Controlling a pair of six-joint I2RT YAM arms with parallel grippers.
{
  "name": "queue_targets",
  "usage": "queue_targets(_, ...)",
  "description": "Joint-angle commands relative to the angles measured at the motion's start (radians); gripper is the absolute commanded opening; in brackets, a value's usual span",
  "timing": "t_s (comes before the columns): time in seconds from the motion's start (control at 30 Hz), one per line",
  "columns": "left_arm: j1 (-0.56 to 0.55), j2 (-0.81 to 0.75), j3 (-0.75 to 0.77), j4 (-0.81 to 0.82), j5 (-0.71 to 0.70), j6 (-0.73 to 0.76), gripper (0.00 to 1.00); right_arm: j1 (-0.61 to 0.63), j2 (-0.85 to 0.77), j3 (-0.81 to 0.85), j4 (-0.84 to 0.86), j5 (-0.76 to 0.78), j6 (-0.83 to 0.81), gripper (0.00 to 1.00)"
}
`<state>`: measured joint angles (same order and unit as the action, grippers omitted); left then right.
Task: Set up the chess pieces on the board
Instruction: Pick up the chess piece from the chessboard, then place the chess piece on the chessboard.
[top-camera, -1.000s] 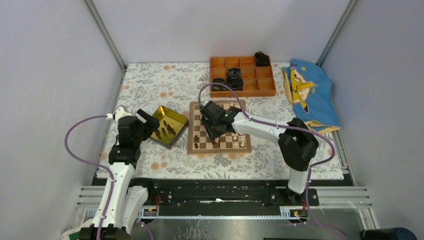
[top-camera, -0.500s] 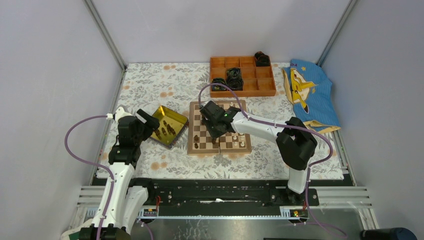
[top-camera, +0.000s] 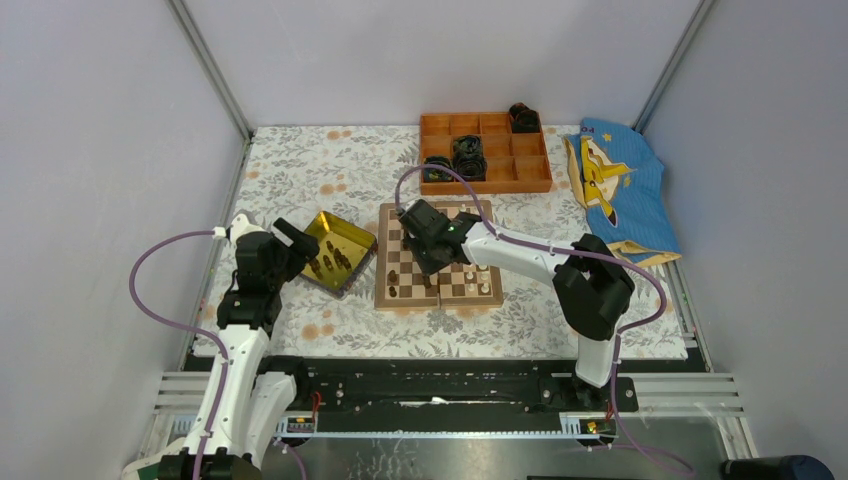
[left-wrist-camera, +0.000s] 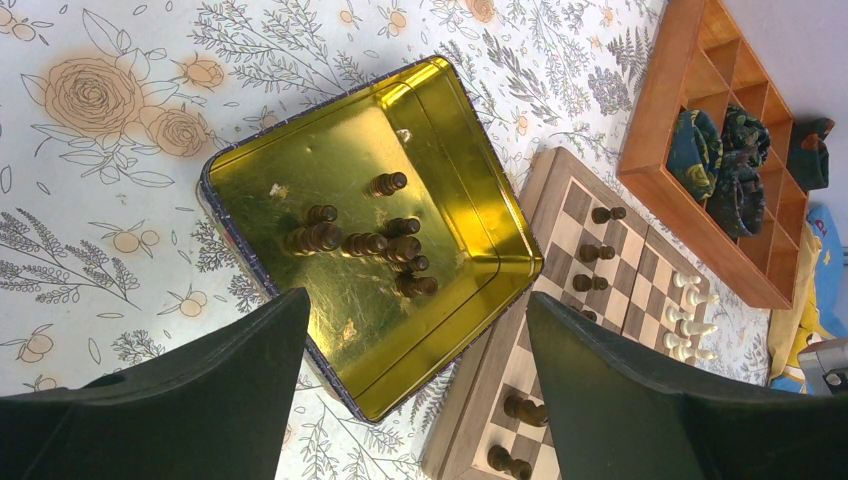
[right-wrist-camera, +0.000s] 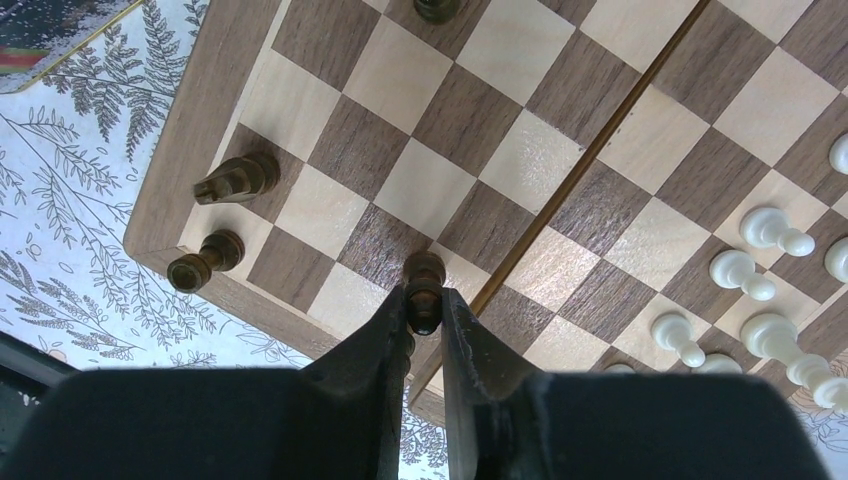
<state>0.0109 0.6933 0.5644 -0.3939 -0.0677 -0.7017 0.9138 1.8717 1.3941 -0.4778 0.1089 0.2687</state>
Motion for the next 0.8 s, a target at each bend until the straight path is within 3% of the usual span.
queue_targets(0.0,-0.007,-0.005,-0.006,0.046,0.004,0.005,0.88,-0.010,-0.013,0.053,0.007,-0.014,-0.022,0.13)
queue_targets(0.37,-0.007,-0.009,-0.006,0.044,0.002,0.005,0.88,-0.009,0.002,0.121,-0.001,0.005,-0.060,0.12)
queue_targets(0.77,-0.006,-0.007,-0.006,0.042,-0.002,0.004,0.88,-0.009,0.103,0.321,-0.063,0.000,-0.109,0.10)
